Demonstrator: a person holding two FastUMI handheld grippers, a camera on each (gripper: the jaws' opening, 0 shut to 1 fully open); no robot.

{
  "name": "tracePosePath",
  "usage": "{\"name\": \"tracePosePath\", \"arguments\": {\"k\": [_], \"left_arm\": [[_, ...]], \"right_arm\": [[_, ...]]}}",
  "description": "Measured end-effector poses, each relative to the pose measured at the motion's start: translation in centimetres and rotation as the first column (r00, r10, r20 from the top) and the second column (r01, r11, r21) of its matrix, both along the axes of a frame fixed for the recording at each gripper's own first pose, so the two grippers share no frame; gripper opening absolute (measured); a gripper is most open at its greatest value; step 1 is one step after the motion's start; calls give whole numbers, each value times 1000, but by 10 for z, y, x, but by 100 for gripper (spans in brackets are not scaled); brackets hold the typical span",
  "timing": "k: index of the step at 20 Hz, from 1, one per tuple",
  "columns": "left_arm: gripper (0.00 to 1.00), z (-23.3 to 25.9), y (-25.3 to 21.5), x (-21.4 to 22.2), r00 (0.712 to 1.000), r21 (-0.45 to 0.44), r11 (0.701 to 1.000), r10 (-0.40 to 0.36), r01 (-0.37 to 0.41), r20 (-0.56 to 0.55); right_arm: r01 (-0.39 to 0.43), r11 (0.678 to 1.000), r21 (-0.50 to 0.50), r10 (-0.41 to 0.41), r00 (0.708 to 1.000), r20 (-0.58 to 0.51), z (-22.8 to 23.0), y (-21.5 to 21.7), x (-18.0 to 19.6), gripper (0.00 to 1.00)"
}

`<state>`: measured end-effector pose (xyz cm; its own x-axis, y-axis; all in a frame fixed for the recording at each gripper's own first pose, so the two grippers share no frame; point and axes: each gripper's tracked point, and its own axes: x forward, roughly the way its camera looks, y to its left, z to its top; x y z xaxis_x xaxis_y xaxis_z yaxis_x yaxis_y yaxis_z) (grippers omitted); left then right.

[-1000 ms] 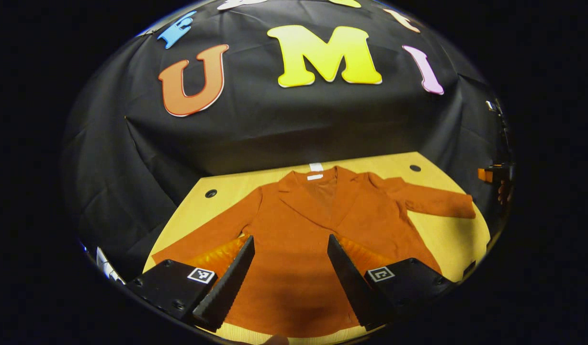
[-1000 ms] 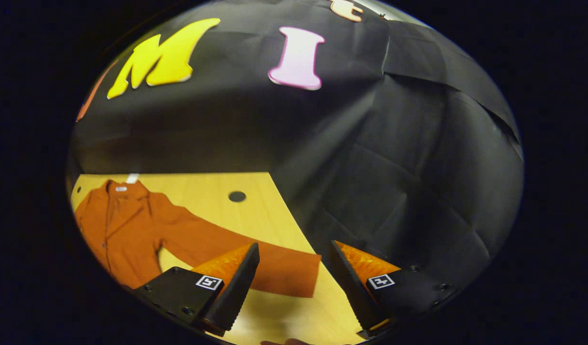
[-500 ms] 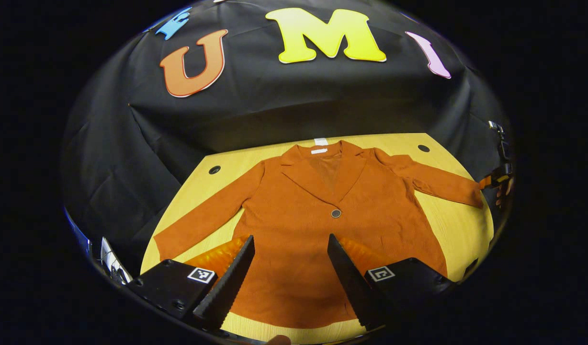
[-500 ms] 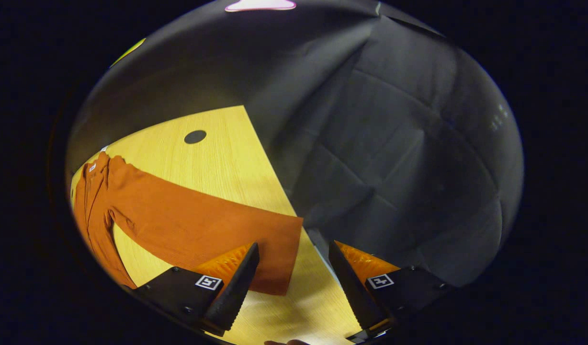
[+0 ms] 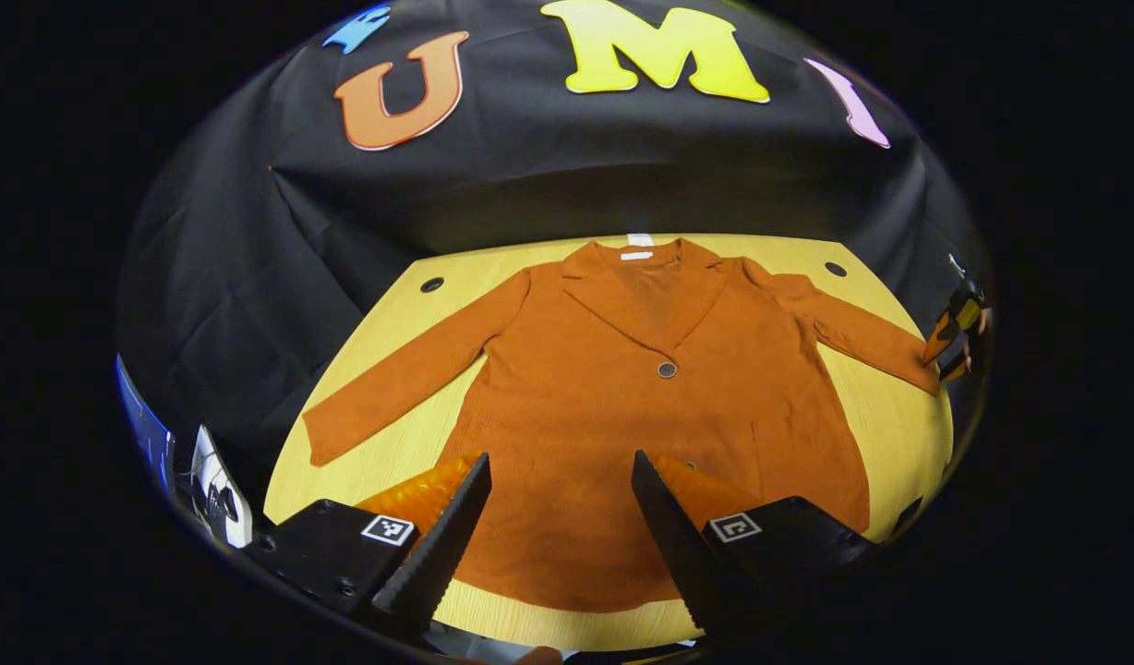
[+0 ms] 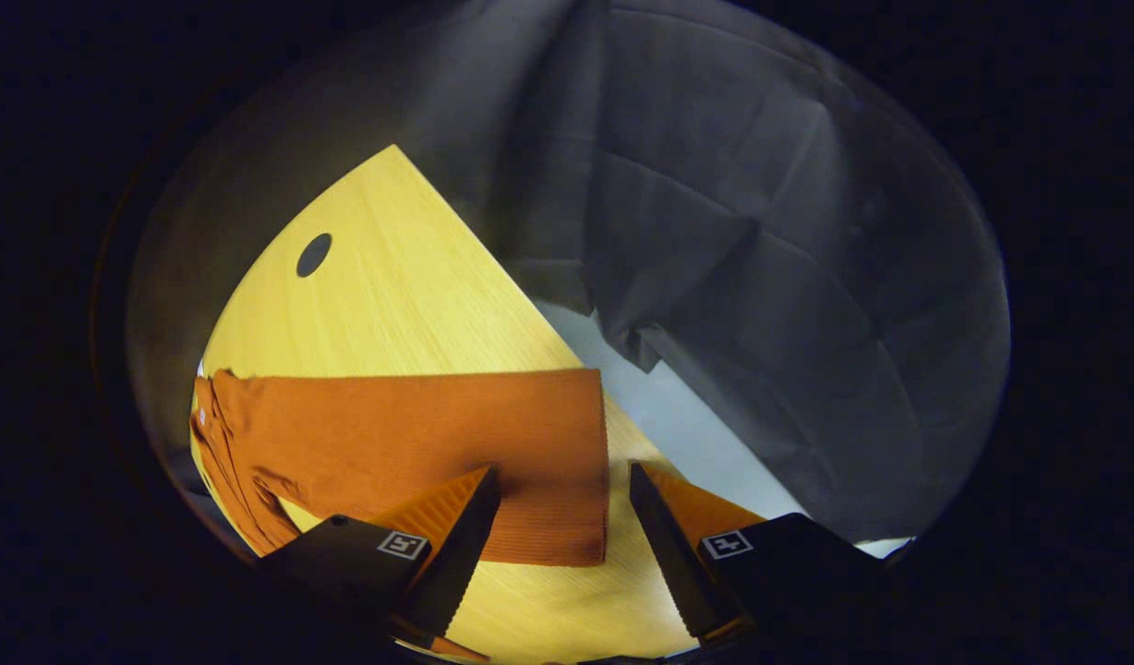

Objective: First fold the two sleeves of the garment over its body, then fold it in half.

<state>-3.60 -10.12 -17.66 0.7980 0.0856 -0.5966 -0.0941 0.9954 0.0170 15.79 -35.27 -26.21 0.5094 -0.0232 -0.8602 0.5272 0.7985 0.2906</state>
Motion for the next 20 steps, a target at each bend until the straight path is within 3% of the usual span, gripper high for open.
{"name": "tracePosePath", "arguments": {"k": [4, 9, 10, 12, 13, 16, 17, 20], "left_arm": [[99, -15, 8, -7, 998, -10, 999, 41, -41, -46], [100, -18, 11, -12, 997, -21, 998, 51, -52, -61], [99, -19, 12, -13, 996, -13, 998, 53, -54, -66], [99, -16, 15, -13, 996, 5, 998, 62, -61, -67], [99, -14, 14, -12, 996, 5, 998, 62, -62, -62], [100, -10, 5, -10, 998, -18, 999, 47, -47, -37], [100, -10, 1, -9, 999, -31, 999, 37, -38, -32], [100, -20, -5, -6, 999, -48, 999, -10, 7, -50]], "right_arm": [[-35, 998, 59, 43, 991, -130, -3, 6, -7, 93], [-50, 998, 34, 55, 983, -176, -1, 7, -3, 61], [-56, 998, 38, 61, 985, -161, 1, 7, 2, 60], [-83, 996, 36, 88, 986, -143, 2, 12, 7, 42], [-95, 995, 31, 98, 985, -143, 2, 13, 7, 24], [-102, 992, 68, 109, 988, -111, 5, 17, 9, 22], [-98, 992, 85, 107, 988, -110, 5, 21, 9, 2], [-96, 992, 87, 106, 986, -126, 6, 22, -6, 2]]}}
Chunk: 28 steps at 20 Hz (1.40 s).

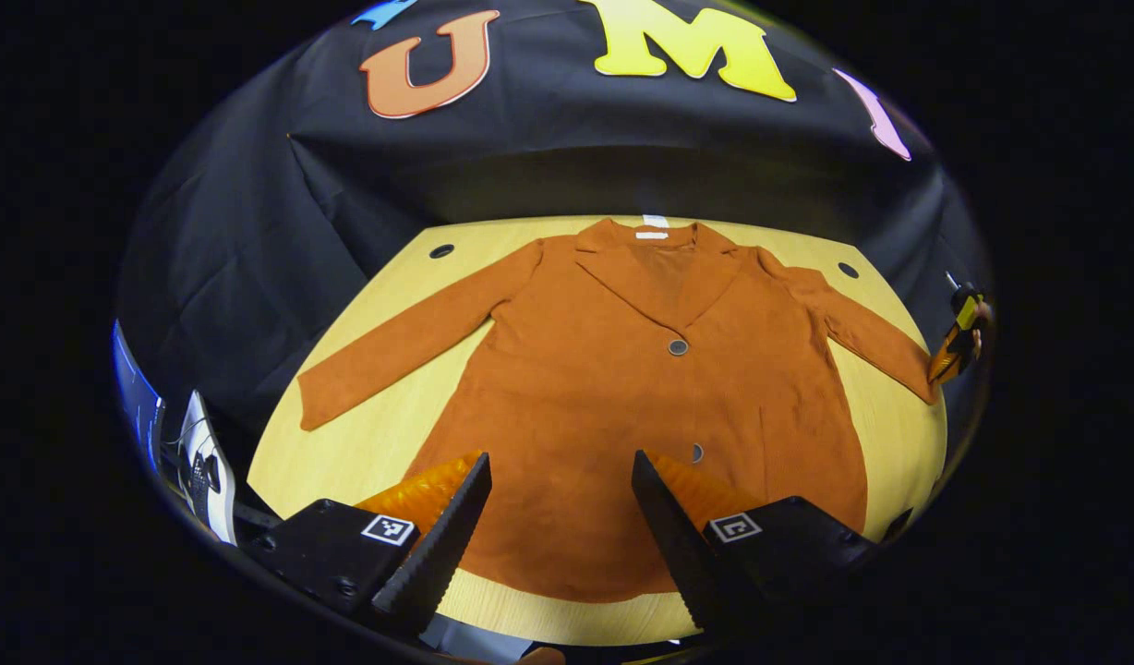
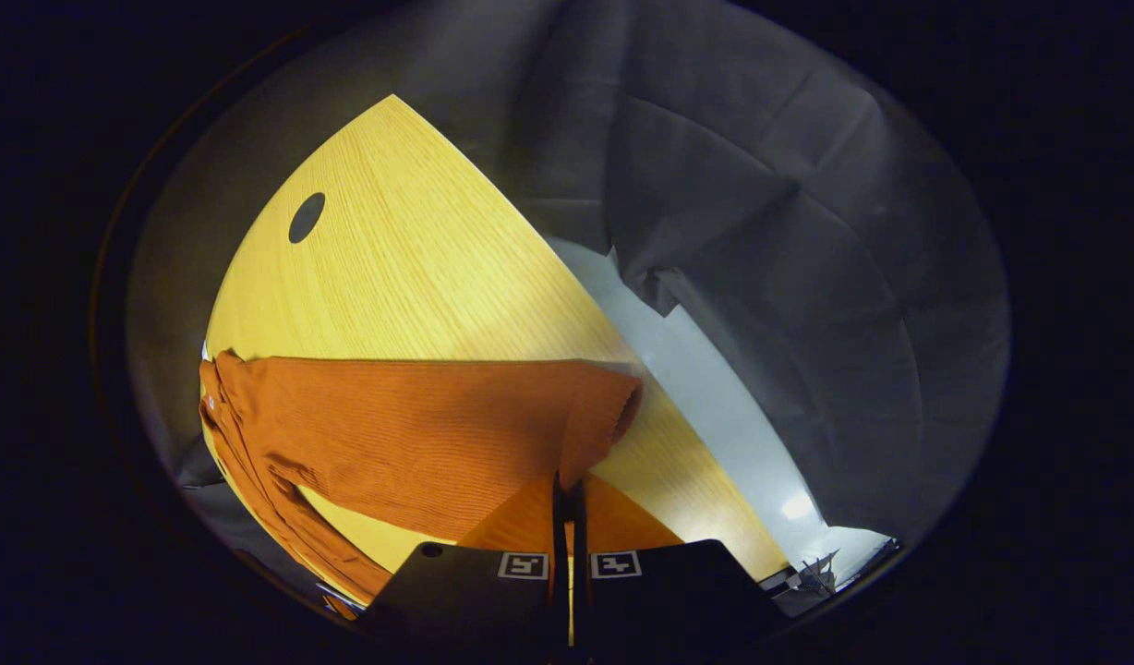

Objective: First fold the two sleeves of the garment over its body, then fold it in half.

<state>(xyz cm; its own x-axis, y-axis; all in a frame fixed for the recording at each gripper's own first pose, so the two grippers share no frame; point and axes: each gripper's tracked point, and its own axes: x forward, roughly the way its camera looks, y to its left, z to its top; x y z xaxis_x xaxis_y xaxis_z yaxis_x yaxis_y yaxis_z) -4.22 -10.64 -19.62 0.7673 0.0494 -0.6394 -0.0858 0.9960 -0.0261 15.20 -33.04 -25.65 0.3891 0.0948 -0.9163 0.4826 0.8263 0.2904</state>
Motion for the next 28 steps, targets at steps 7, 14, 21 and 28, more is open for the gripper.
{"name": "tracePosePath", "arguments": {"k": [7, 14, 21, 28], "left_arm": [[99, -7, 27, 11, 994, -34, 994, -104, 105, 36], [100, -42, 94, 11, 996, -63, 994, -83, 85, 25], [100, -61, 137, -1, 987, -52, 987, -151, 154, 62], [100, -76, 181, -8, 983, -29, 988, -151, 154, 101]], "right_arm": [[10, 993, -115, 9, 985, 170, 90, 34, -1, 2], [-53, 985, -163, 95, 960, 263, 170, 162, 0, 2], [-236, 940, -248, 304, 908, 287, 210, 343, 12, 2], [-445, 815, -371, 551, 792, 262, 211, 537, 9, 2]]}}
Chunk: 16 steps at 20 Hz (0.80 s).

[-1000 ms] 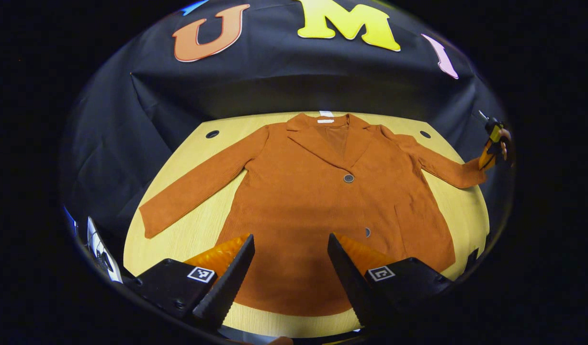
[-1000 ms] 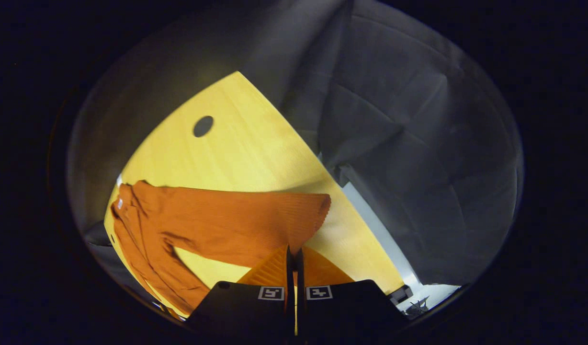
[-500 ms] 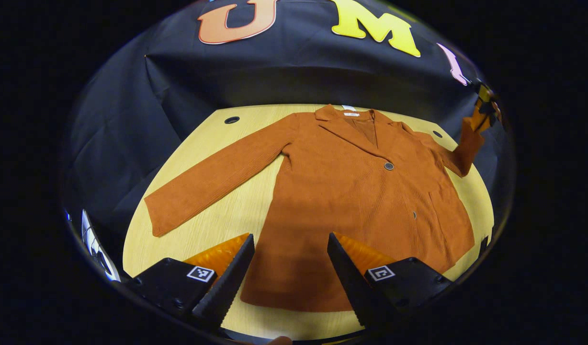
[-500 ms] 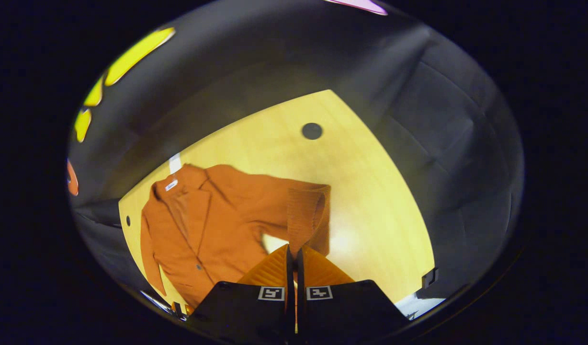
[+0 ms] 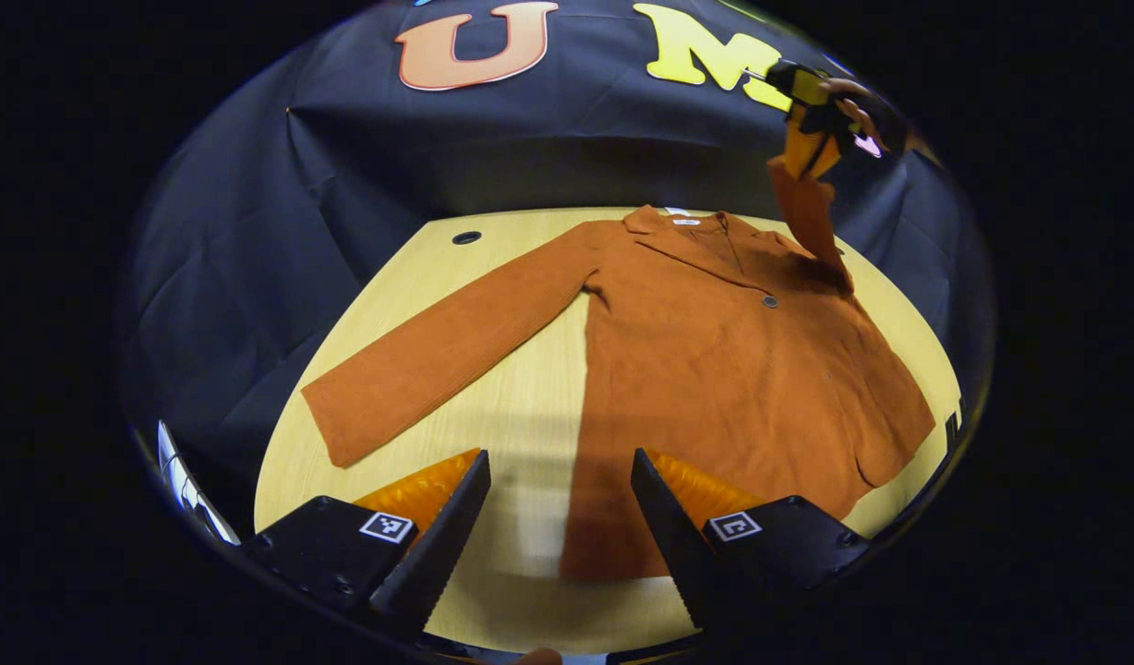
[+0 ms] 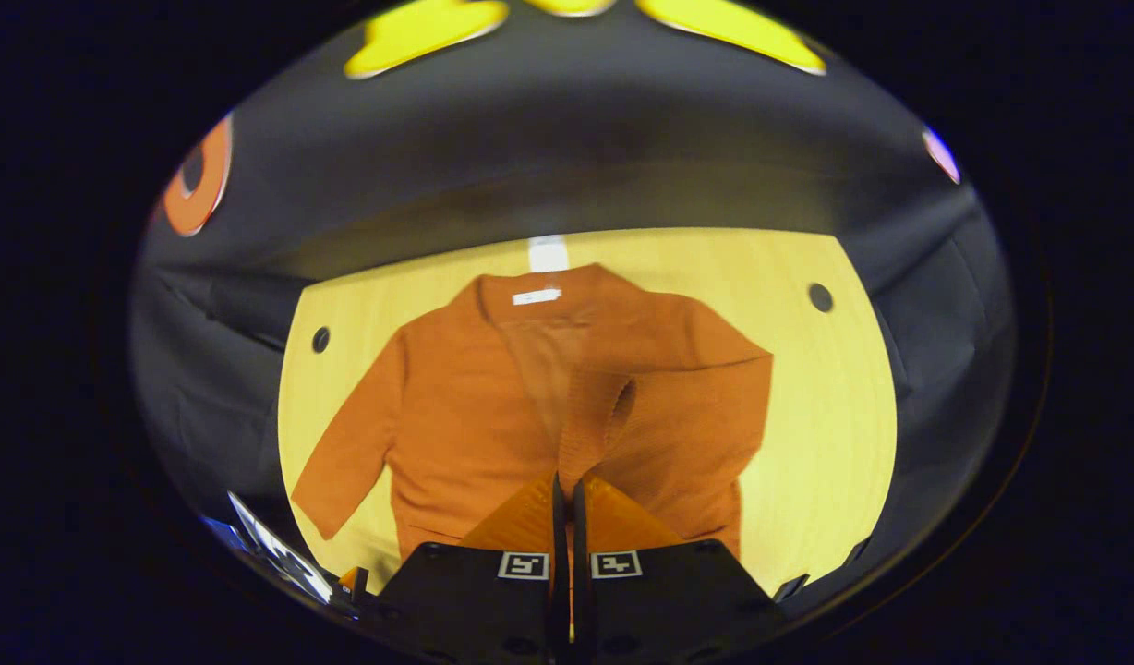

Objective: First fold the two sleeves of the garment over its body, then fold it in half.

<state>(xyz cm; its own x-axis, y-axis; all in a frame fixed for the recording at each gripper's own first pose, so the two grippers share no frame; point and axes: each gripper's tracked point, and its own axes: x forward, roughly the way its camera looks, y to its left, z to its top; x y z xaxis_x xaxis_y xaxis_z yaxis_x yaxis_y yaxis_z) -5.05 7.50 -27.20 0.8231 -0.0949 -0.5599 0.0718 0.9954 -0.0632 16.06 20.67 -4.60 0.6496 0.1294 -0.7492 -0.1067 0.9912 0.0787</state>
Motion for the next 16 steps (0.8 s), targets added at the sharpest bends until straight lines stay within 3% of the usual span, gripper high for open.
{"name": "tracePosePath", "arguments": {"k": [6, 12, 16], "left_arm": [[100, -20, 42, -11, 996, -34, 995, 89, -90, -29], [100, -41, 70, -29, 981, -71, 980, 178, -184, -83], [100, -51, 84, -28, 969, -45, 972, 224, -230, -101]], "right_arm": [[-125, 992, 1, 125, 992, -29, -32, 127, 8, 2], [-96, 995, 8, 97, 995, -39, -55, 163, 36, 2], [-76, 997, 31, 78, 996, -44, -60, 160, 44, 11]]}}
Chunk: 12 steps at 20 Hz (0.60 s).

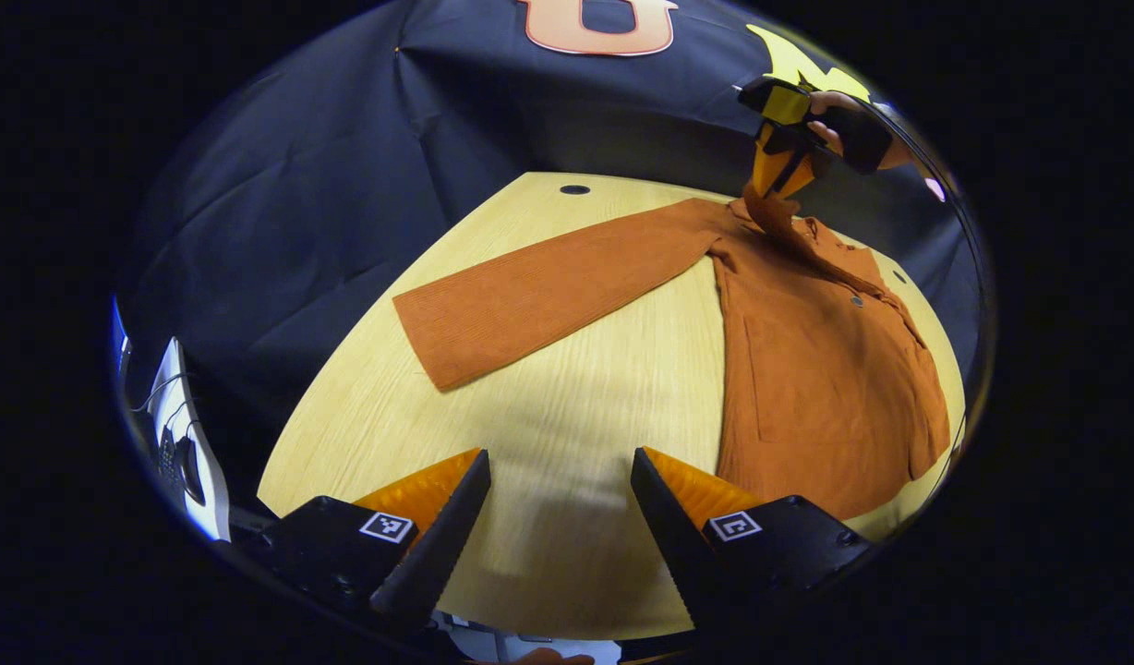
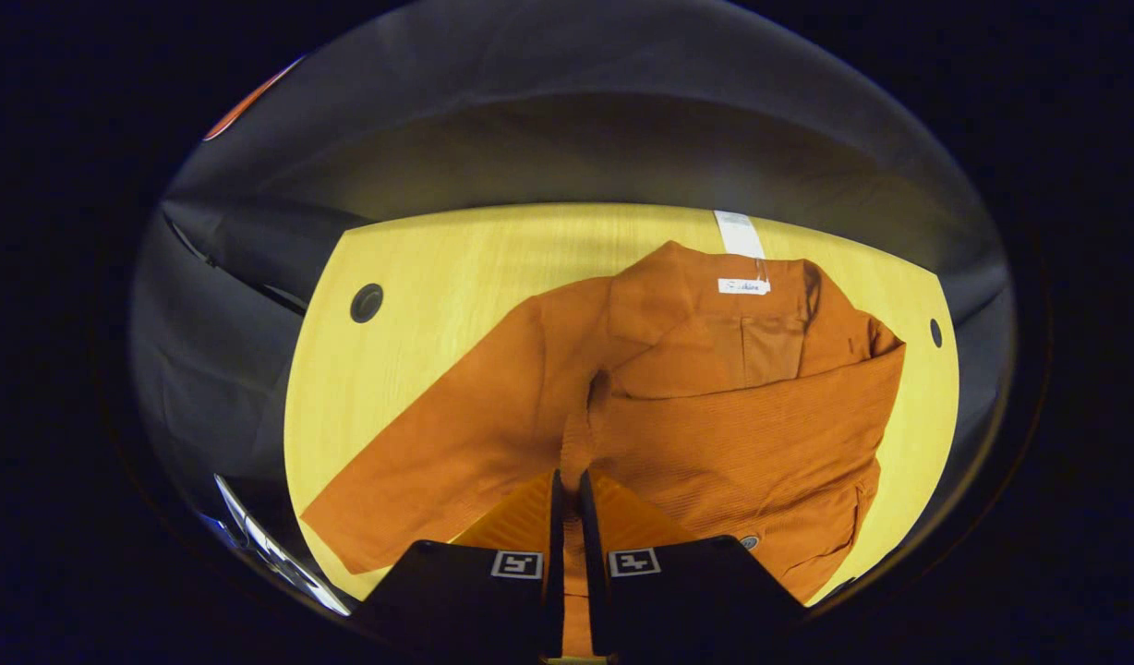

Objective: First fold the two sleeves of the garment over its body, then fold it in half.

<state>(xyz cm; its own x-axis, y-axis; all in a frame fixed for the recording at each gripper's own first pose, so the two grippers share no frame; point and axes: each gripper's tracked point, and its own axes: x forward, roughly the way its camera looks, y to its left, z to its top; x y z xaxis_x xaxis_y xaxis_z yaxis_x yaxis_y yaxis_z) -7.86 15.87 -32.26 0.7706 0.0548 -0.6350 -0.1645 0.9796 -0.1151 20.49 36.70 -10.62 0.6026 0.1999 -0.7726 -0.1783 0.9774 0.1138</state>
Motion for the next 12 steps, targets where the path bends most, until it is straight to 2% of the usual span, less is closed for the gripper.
{"name": "tracePosePath", "arguments": {"k": [2, 3, 4, 5, 7, 8, 9, 11, 12], "left_arm": [[100, -1, 8, 2, 1000, 17, 1000, 20, -20, -8], [100, 0, 11, 5, 1000, 29, 999, 22, -22, -8], [100, 1, 12, 8, 1000, 40, 999, 24, -24, -7], [100, 3, 13, 11, 999, 50, 998, 29, -28, -14], [100, 9, 18, 15, 998, 66, 997, 48, -46, -29], [99, 14, 24, 20, 996, 53, 995, 84, -82, -34], [99, 17, 28, 25, 992, 30, 993, 118, -117, -37], [99, 25, 44, 31, 979, -14, 980, 195, -196, -59], [100, 29, 52, 35, 970, -30, 972, 231, -234, -71]], "right_arm": [[-23, 999, 47, 23, 1000, 3, 7, 5, -1, 19], [-34, 997, 67, 34, 999, 8, 11, 5, -2, 27], [-43, 995, 91, 43, 999, 2, 14, 6, -5, 22], [-54, 991, 118, 56, 998, -13, 16, 6, -11, 28], [-82, 976, 202, 94, 994, -50, 23, 9, -28, 47], [-84, 963, 258, 104, 993, -65, 33, 0, -41, 61], [-81, 953, 293, 104, 993, -64, 39, -8, -48, 67], [-68, 947, 313, 88, 995, -51, 44, -36, -58, 80], [-69, 947, 312, 86, 996, -40, 50, -53, -62, 90]]}}
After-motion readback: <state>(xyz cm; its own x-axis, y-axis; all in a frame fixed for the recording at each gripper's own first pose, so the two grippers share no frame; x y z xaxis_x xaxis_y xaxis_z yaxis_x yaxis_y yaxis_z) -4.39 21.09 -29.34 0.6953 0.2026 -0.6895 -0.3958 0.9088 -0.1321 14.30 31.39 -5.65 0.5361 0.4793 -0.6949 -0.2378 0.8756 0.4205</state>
